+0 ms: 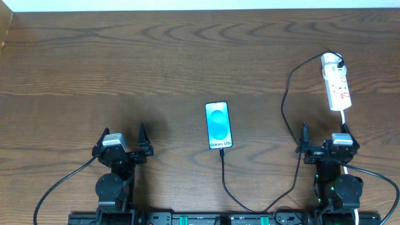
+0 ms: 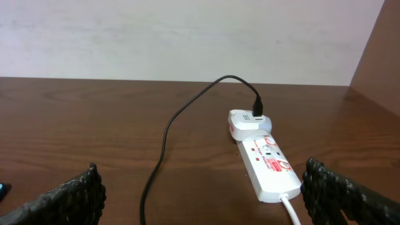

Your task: Plug charger to phone and switch on socket

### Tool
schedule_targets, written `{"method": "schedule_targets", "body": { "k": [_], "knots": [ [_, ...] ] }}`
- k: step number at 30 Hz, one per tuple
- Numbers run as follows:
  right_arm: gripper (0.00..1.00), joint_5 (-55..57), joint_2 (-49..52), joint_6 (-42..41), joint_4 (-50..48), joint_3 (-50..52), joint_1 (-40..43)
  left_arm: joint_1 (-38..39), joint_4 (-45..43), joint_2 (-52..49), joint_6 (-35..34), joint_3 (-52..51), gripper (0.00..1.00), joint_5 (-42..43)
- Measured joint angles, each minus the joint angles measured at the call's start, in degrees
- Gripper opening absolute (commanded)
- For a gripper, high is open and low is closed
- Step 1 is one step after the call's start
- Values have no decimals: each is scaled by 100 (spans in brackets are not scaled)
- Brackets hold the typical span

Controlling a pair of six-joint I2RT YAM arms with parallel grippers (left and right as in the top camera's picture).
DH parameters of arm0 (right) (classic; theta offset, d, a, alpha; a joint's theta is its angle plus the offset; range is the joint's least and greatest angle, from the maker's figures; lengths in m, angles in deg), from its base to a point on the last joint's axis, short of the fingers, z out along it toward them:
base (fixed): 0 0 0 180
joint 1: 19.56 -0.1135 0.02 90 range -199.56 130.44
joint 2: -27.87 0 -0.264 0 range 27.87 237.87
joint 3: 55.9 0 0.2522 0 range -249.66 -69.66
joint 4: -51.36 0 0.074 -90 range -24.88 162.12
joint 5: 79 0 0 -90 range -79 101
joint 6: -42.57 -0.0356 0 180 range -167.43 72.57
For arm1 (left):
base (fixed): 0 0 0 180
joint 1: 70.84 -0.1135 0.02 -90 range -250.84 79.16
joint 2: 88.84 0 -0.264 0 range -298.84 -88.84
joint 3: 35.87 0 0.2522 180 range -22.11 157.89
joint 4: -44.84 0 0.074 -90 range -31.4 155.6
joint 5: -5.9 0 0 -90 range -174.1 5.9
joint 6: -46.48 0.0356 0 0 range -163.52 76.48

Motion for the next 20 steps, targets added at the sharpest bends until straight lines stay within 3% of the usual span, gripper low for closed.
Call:
{"method": "schedule_targets", "body": {
  "k": [20],
  "knots": [
    [99,-2,0,0,0,0,0,0,0,0,0,0,98,0]
  ]
}}
